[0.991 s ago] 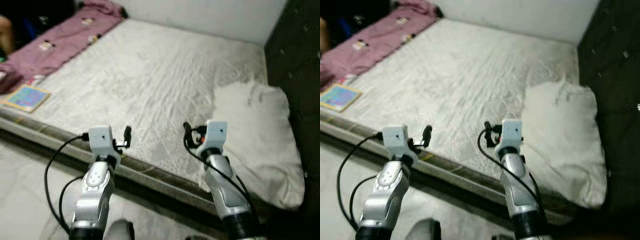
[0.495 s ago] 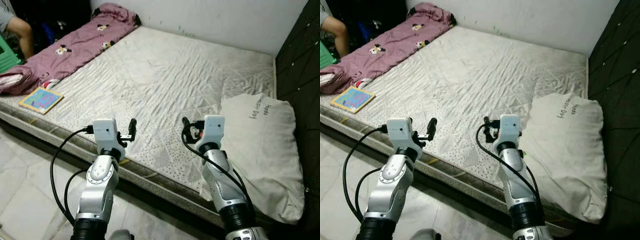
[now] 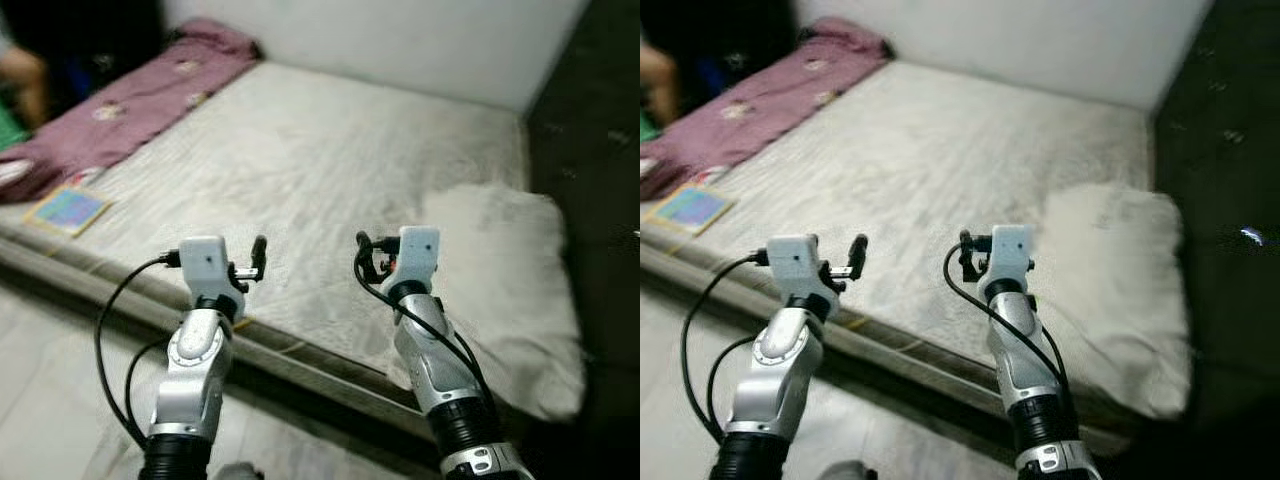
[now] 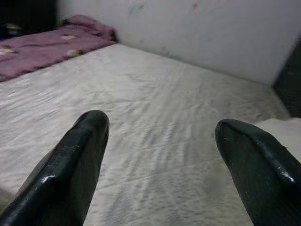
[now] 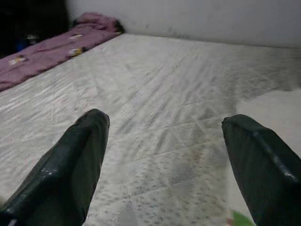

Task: Clean up the room

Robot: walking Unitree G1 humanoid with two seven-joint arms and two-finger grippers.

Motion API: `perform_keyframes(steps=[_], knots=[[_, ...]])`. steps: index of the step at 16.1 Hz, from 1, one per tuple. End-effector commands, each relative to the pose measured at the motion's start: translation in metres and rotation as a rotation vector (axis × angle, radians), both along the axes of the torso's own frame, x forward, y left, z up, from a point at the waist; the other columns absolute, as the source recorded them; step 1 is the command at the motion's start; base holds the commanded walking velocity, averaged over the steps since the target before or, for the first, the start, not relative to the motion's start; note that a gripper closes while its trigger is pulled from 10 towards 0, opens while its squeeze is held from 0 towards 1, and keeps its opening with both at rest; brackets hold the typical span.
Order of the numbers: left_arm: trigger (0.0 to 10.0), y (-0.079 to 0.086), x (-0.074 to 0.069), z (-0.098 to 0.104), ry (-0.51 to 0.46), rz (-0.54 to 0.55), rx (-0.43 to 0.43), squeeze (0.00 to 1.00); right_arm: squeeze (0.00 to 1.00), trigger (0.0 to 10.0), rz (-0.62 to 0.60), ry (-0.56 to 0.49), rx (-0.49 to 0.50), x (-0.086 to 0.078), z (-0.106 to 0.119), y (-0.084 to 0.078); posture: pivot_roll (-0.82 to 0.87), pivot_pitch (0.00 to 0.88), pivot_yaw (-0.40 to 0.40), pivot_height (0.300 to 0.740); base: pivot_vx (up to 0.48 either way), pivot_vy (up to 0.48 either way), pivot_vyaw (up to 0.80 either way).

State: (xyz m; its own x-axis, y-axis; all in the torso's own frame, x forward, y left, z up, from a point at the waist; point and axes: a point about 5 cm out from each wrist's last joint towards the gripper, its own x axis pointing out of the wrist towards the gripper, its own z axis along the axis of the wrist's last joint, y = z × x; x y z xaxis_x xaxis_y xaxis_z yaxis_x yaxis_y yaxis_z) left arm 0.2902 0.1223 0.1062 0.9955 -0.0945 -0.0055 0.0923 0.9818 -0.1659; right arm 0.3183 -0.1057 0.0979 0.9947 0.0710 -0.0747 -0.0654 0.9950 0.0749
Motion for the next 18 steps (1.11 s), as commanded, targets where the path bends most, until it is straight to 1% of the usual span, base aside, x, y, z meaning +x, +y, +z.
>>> perform_keyframes(steps=[1,4,5,8,18], knots=[[10.0,-0.0019,0.0012,0.0011,-0.004,-0.006,-0.010,0.00,0.00,10.0,-0.005,0.009,-0.008,0.0006,-0.0026,-0.0027,0.08,0.000,-0.023,0.740,0.000,0.000,-0.80],[10.0,-0.0008,0.0009,0.0005,-0.007,-0.005,-0.001,0.00,0.00,10.0,0.000,0.008,-0.015,0.0005,-0.0032,-0.0026,0.08,0.000,-0.025,0.740,0.000,0.000,-0.80],[10.0,-0.0026,0.0002,0.0016,-0.016,-0.030,-0.014,0.00,0.00,10.0,0.000,0.006,-0.017,0.0004,-0.0033,-0.0029,0.08,0.000,-0.025,0.740,0.000,0.000,0.00],[10.0,-0.0043,-0.0013,0.0041,-0.033,-0.059,-0.039,0.00,0.00,10.0,0.002,0.004,-0.021,0.0000,-0.0036,-0.0027,0.08,0.000,-0.026,0.740,0.000,0.000,0.00],[10.0,-0.0039,-0.0038,0.0033,-0.030,-0.068,-0.052,0.00,0.00,10.0,0.000,0.011,-0.036,-0.0013,-0.0065,-0.0035,0.08,0.000,-0.028,0.740,0.282,0.000,0.00]])
